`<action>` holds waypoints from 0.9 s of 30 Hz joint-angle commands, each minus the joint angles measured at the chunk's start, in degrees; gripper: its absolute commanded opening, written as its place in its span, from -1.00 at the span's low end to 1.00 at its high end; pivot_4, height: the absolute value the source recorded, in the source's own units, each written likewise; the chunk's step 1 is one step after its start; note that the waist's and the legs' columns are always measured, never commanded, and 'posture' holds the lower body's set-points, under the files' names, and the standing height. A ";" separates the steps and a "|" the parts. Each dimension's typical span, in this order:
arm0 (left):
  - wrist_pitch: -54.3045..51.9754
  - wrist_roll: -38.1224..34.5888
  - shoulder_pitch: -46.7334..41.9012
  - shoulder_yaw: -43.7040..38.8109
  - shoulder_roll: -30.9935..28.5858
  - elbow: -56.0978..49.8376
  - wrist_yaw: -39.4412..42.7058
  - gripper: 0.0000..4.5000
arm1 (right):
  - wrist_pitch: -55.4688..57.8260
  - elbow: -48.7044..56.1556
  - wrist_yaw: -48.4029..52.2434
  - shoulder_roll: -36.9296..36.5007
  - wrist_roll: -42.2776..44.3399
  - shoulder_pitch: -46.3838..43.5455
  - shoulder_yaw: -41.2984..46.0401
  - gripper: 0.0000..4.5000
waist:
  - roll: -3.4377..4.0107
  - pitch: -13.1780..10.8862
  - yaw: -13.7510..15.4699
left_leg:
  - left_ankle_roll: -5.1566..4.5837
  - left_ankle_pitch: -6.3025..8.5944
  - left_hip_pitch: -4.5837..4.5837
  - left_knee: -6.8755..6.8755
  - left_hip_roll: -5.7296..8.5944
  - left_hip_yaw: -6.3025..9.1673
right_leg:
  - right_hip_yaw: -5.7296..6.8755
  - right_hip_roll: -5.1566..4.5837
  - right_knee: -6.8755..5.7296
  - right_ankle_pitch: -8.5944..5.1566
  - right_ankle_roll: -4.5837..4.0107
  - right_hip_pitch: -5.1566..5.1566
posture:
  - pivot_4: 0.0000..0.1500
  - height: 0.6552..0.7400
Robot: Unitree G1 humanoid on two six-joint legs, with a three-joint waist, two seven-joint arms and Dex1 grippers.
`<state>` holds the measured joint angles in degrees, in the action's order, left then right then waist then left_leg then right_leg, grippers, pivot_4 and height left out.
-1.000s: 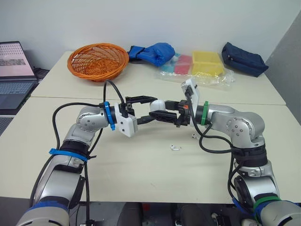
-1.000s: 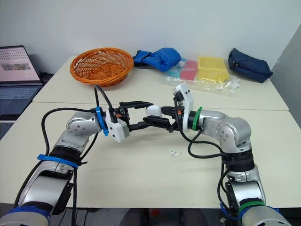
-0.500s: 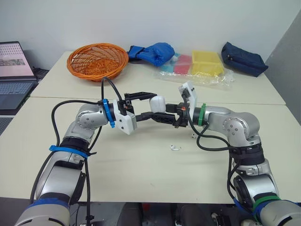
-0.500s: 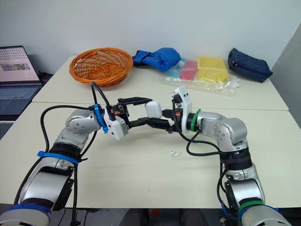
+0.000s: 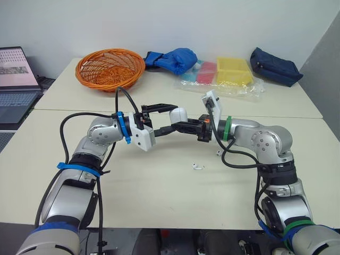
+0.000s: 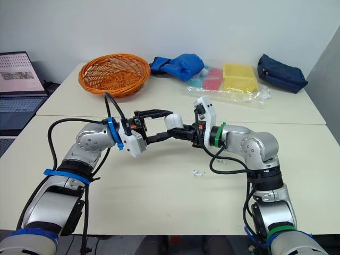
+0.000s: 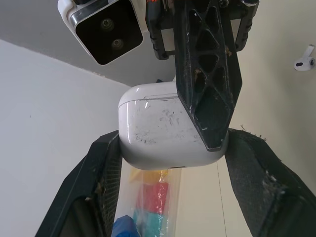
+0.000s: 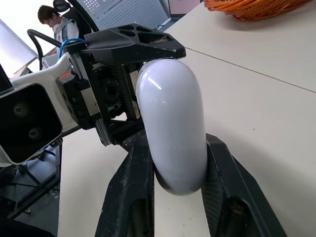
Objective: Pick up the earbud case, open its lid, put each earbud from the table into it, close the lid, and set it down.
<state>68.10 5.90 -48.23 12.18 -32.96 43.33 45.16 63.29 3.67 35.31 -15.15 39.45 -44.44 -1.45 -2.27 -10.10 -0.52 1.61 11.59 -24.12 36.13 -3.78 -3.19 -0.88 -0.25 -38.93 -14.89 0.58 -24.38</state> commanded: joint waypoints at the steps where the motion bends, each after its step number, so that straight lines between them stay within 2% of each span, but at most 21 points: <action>1: 1.47 -0.36 -1.82 0.24 -0.06 -0.95 -1.14 0.22 | -0.98 1.10 -0.58 -0.64 0.17 -1.55 1.67 -0.63 | 0.00 0.00 0.00 | 0.00 0.00 0.00 0.00 0.00 0.00 | 0.01 0.00 0.00 0.00 0.00 0.00 | 1.00 1.00; 5: 0.79 -1.17 -1.98 0.31 -0.11 -1.24 -0.75 0.22 | -1.10 0.97 -0.95 -0.48 0.38 -1.66 2.22 -0.63 | 0.00 0.00 0.00 | 0.00 0.00 0.00 0.00 -0.01 0.01 | 0.01 0.01 0.00 0.00 -0.01 0.00 | 1.00 1.00; 10: -2.36 -7.83 -1.53 2.03 -1.78 -3.05 5.39 0.95 | -1.04 1.50 -1.86 -0.35 0.95 -1.01 3.18 -0.63 | 0.00 0.00 -0.01 | 0.00 0.00 0.00 0.00 0.00 0.00 | 0.00 0.00 0.00 0.00 -0.01 0.00 | 1.00 1.00; 11: -4.39 -10.06 -1.13 2.32 -2.08 -4.01 7.51 1.00 | -1.43 1.46 -1.92 -0.46 0.66 -0.99 3.09 -0.63 | 0.00 0.00 -0.03 | 0.00 0.00 0.00 0.00 0.00 0.00 | 0.00 0.00 0.00 0.00 -0.01 0.00 | 1.00 1.00; 14: -9.46 -15.77 -0.02 2.52 -2.50 -7.14 12.71 1.00 | -3.37 1.48 -1.33 -1.31 -1.06 -0.75 1.81 -0.63 | 0.00 0.00 -0.17 | 0.00 0.00 0.00 0.00 -0.02 0.02 | 0.01 0.02 -0.01 0.00 -0.01 0.00 | 1.00 1.00; 17: -20.31 -19.98 0.59 2.26 -4.36 -12.78 18.78 1.00 | -11.05 1.77 0.97 -4.85 -8.23 0.87 -4.59 -0.63 | 0.00 0.00 -0.50 | 0.00 0.00 0.00 0.00 -0.01 0.01 | 0.00 0.02 -0.01 0.00 0.00 0.00 | 1.00 1.00; 21: -45.76 -23.60 -1.85 2.85 -7.78 -20.12 27.15 1.00 | -23.82 2.64 4.43 -10.41 -20.22 2.54 -15.24 -0.63 | 0.00 0.00 -0.91 | 0.00 0.00 0.00 0.01 0.01 0.05 | 0.01 0.03 0.00 -0.11 0.17 0.00 | 1.00 1.00; 27: -74.70 -22.41 -6.81 5.27 -11.37 -28.38 34.87 1.00 | -30.22 3.28 6.82 -11.13 -26.70 2.84 -20.07 -0.63 | 0.00 -0.01 -1.30 | 0.00 0.00 0.00 0.03 -0.01 0.13 | 0.02 0.12 -0.02 -0.12 0.19 -0.01 | 1.00 1.00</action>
<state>-0.67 -16.45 -53.19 17.66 -43.07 17.86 77.98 35.32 4.57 41.31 -26.03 14.20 -40.96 -21.52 -2.27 -10.10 -1.82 1.61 11.59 -24.13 36.16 -3.81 -3.03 -0.86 -0.09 -38.95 -15.02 0.77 -24.39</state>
